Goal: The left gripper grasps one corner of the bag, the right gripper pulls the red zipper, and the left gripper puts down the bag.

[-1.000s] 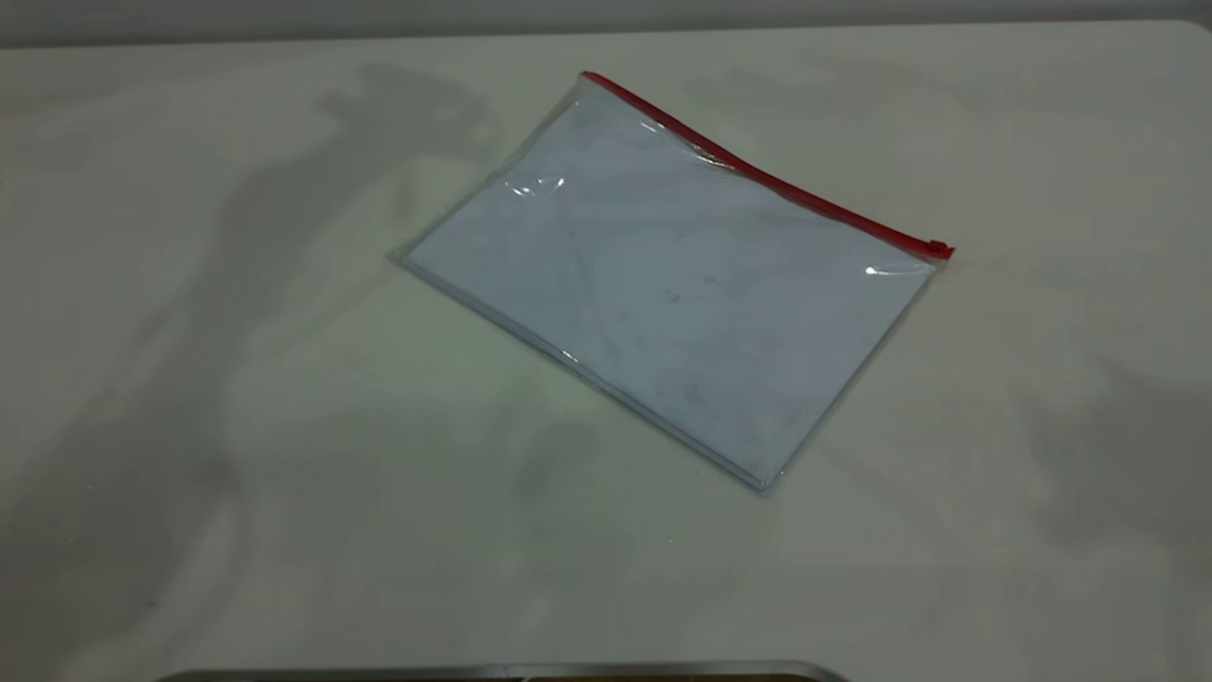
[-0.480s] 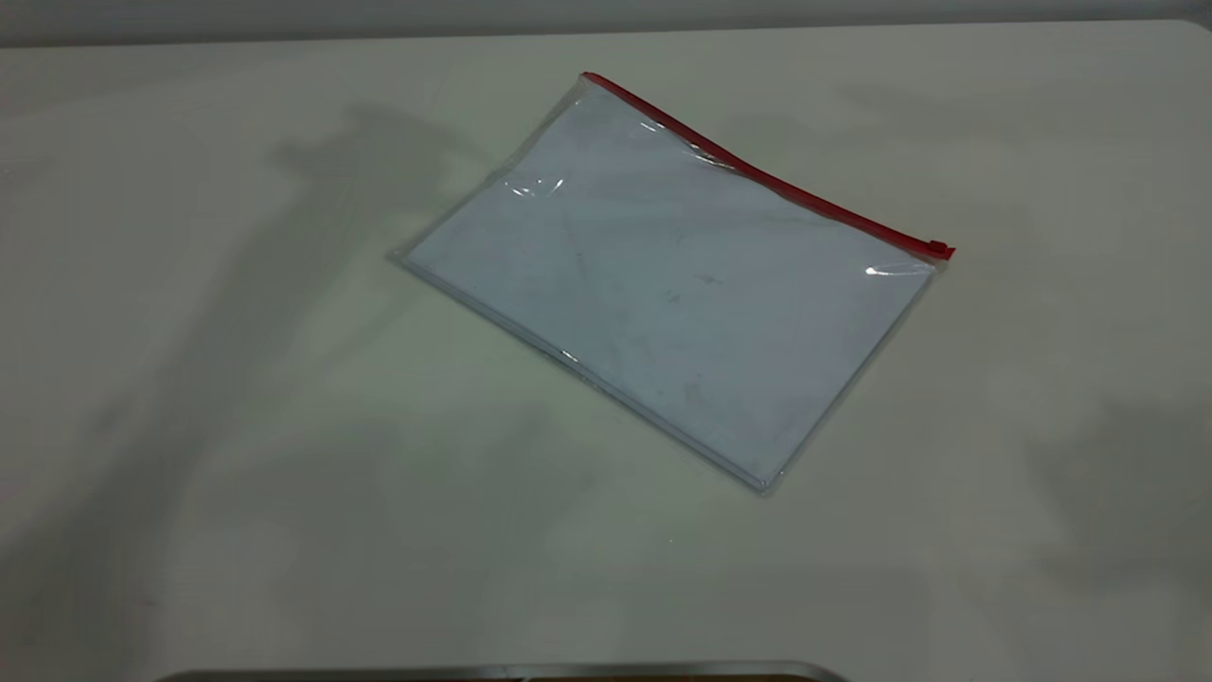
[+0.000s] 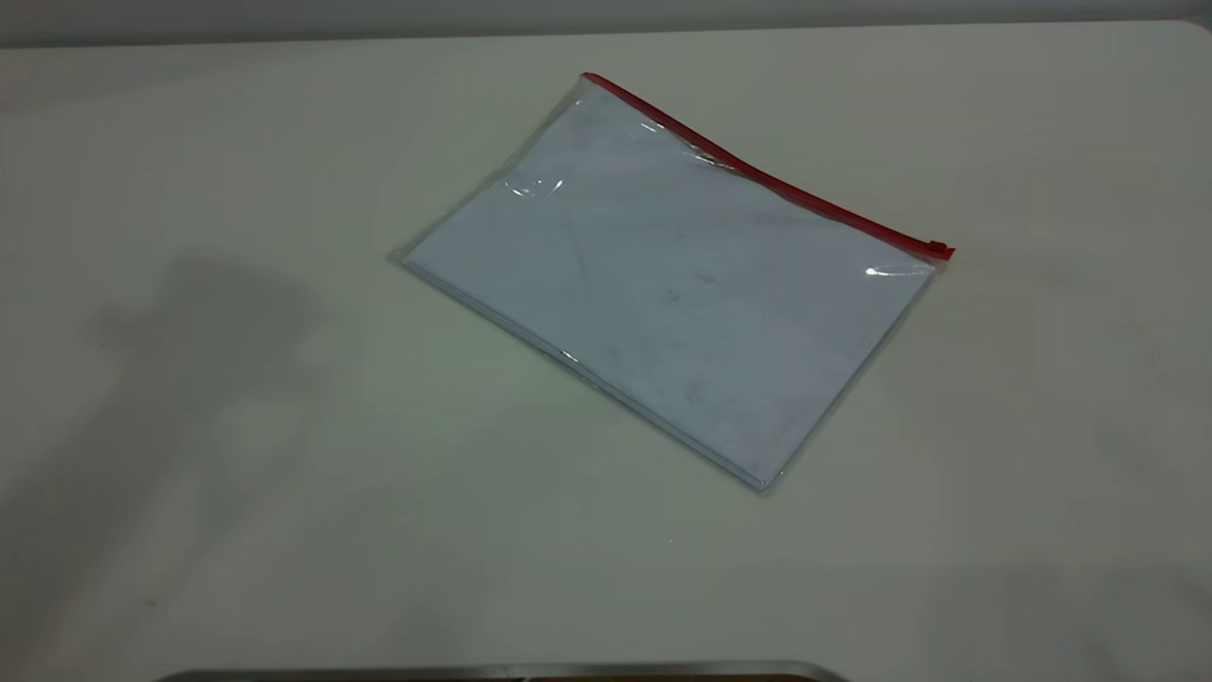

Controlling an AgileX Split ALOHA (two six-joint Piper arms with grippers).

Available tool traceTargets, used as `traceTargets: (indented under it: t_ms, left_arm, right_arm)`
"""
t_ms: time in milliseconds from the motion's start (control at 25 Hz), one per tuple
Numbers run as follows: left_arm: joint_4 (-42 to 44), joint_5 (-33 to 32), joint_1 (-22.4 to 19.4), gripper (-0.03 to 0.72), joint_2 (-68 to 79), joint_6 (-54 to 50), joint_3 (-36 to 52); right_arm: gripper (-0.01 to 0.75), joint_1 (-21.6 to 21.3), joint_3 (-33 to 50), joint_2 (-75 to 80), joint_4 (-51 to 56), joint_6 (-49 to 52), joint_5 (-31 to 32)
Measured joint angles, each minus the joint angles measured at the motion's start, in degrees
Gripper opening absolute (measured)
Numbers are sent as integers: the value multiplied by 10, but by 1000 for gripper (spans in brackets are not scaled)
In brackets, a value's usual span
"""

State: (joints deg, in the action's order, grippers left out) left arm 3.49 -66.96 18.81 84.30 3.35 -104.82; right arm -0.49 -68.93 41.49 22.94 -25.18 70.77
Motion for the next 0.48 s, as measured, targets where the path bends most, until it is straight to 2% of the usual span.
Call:
traceTargets:
  t_ms: [160, 480]
  left_arm:
    - [0, 0, 0, 586, -130, -46, 134]
    - [0, 0, 0, 586, -363, -70, 392]
  right_arm:
    - [585, 0, 28, -103, 15, 11, 0]
    - [585, 0, 191, -290, 12, 42, 0]
